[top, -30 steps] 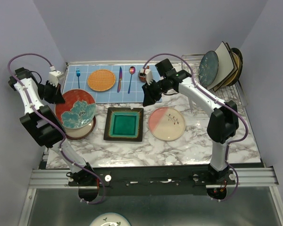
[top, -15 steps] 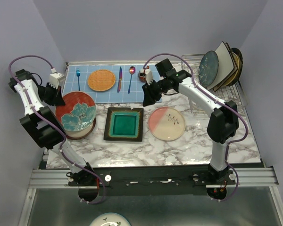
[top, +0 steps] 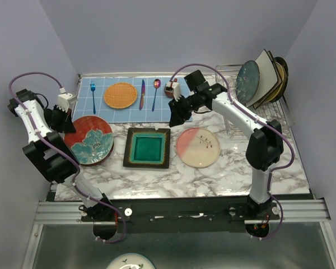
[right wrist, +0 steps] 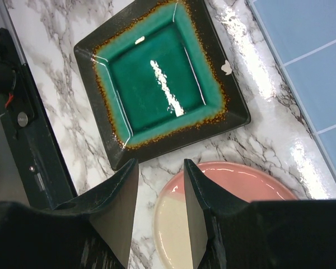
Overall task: Unload the plates from the dish rack
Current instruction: Place the plate at the center of the board.
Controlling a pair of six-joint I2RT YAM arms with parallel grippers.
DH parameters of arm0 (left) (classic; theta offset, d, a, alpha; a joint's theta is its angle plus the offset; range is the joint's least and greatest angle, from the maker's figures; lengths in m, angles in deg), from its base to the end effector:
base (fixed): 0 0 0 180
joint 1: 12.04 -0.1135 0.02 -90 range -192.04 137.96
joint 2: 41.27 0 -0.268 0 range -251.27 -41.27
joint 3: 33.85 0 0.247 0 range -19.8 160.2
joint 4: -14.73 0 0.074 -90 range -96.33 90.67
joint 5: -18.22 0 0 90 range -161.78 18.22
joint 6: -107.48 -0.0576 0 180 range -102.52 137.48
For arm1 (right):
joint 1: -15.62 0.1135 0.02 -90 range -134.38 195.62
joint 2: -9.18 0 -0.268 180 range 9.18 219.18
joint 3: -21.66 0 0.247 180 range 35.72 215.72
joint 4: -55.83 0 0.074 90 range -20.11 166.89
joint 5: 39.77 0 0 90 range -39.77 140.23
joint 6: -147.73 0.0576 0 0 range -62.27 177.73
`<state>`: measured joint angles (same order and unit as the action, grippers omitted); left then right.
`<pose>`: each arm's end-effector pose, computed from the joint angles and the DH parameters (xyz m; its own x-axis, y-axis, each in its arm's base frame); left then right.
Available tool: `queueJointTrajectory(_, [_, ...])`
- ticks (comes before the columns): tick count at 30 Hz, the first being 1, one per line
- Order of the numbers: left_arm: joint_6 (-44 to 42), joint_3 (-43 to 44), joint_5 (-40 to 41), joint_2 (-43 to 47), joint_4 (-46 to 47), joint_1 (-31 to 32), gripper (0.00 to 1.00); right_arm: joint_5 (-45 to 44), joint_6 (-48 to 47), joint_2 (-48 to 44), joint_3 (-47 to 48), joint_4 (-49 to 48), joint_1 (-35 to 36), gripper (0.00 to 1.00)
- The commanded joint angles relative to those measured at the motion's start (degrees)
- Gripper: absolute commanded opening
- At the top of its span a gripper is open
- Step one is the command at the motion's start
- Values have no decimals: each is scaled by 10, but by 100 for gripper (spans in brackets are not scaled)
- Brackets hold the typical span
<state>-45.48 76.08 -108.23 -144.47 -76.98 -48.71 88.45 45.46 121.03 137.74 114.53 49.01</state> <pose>0.2908 0.1738 0.2835 -0.7540 0.3319 -0.5669 0.5122 0.8373 -0.1911 0.3439 0.2694 0.2834 -0.5083 -0.5350 -0.6749 -0.8602 0.3525 0.3685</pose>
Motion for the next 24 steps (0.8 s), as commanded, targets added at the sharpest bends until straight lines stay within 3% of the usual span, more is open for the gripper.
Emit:
queueJointTrajectory(1, [-34, -40, 99, 11, -21, -2, 0, 12, -4, -8, 2, -4, 5, 46])
queueJointTrajectory(24, [20, -176, 311, -37, 272, 0, 0, 3, -7, -3, 5, 0, 10, 46])
